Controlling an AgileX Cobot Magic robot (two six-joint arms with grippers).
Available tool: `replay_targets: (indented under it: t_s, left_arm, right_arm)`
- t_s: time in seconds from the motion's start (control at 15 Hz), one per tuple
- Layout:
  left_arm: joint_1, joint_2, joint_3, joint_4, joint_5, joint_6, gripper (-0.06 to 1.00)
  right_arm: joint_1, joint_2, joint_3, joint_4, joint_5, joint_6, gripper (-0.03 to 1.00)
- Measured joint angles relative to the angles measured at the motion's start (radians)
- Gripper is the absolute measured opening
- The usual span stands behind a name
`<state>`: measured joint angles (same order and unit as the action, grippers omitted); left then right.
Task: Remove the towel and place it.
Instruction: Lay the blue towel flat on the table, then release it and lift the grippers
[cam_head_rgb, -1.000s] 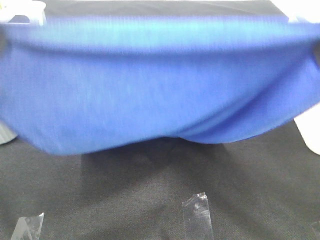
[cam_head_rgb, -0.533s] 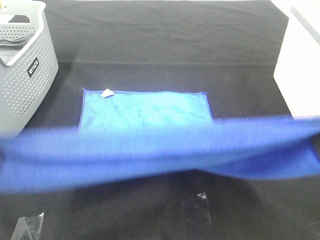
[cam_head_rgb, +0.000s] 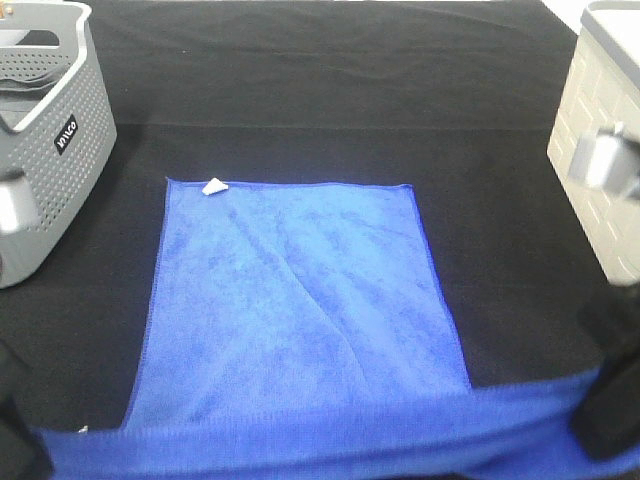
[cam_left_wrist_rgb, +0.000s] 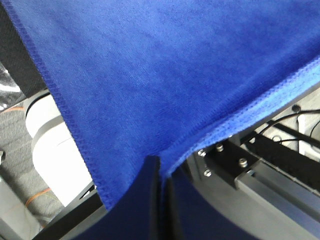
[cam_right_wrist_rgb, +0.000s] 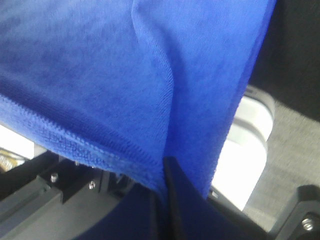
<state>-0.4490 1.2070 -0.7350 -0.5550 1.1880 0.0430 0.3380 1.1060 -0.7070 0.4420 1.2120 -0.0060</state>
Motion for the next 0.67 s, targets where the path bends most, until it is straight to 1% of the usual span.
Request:
replay_targets:
  t_s: [0.07, 0.13, 0.33, 0.4, 0.67]
  left_arm:
    - [-0.005, 0.011, 0.019, -0.008, 0.002, 0.008, 0.0]
    - [-0.027, 0.017, 0.039, -0.012, 0.004, 0.008, 0.0]
    - [-0.13, 0.051, 0.071, -0.029, 0.01, 0.008, 0.0]
    - [-0.152, 0.1, 0.072, -0.036, 0.009, 0.014, 0.0]
    - [-0.154, 0.25, 0.072, -0.051, 0.004, 0.106, 0.0]
  right_arm:
    - [0.0, 0.001, 0.029, 0.022, 0.0, -0.005, 0.03]
    - [0.0, 0.001, 0.062, 0.041, 0.001, -0.006, 0.03]
    - [-0.001, 0.001, 0.118, 0.047, 0.002, -0.023, 0.03]
    - [-0.002, 0.001, 0.123, 0.04, 0.002, -0.025, 0.03]
    - [-0.002, 0.062, 0.123, 0.027, 0.002, -0.036, 0.03]
